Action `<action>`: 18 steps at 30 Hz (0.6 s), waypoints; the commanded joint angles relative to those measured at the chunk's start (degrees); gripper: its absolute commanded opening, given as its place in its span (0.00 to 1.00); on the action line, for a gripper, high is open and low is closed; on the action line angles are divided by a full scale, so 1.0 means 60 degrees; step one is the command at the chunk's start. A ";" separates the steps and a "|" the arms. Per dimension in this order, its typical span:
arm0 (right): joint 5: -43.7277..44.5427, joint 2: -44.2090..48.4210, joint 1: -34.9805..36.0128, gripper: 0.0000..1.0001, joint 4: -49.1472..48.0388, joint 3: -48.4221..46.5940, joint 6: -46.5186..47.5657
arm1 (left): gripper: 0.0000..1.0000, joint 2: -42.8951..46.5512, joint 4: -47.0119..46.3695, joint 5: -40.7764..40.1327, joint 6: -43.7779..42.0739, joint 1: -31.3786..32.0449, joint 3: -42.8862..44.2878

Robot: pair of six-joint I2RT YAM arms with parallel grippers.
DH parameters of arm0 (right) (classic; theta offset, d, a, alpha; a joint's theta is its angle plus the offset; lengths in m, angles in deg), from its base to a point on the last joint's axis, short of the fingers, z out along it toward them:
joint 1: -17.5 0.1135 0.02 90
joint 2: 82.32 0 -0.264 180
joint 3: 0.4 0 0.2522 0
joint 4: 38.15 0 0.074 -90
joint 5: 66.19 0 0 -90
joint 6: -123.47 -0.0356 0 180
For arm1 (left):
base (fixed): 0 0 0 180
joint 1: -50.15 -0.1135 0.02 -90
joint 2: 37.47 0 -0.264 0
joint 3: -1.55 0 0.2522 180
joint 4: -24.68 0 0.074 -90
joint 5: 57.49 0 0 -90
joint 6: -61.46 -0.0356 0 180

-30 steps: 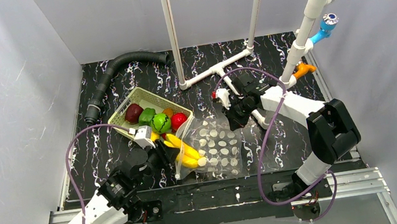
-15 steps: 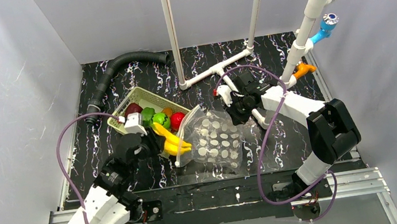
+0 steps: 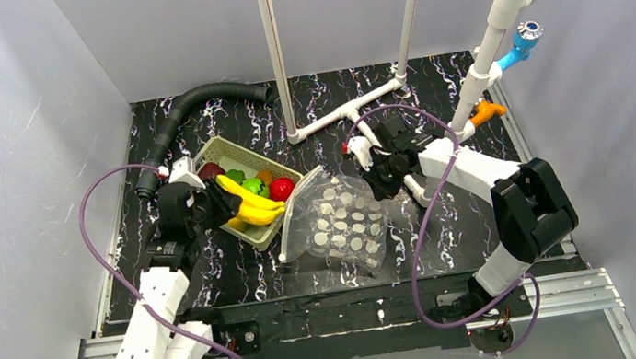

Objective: Open the zip-top bag and remove the fake food
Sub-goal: Place the fake fruit in the bin.

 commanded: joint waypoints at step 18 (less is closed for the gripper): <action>-0.0145 -0.0060 -0.0067 0.01 -0.0118 -0.0022 0.0026 | 0.00 -0.3587 0.2301 0.1894 -0.1863 -0.2505 0.2928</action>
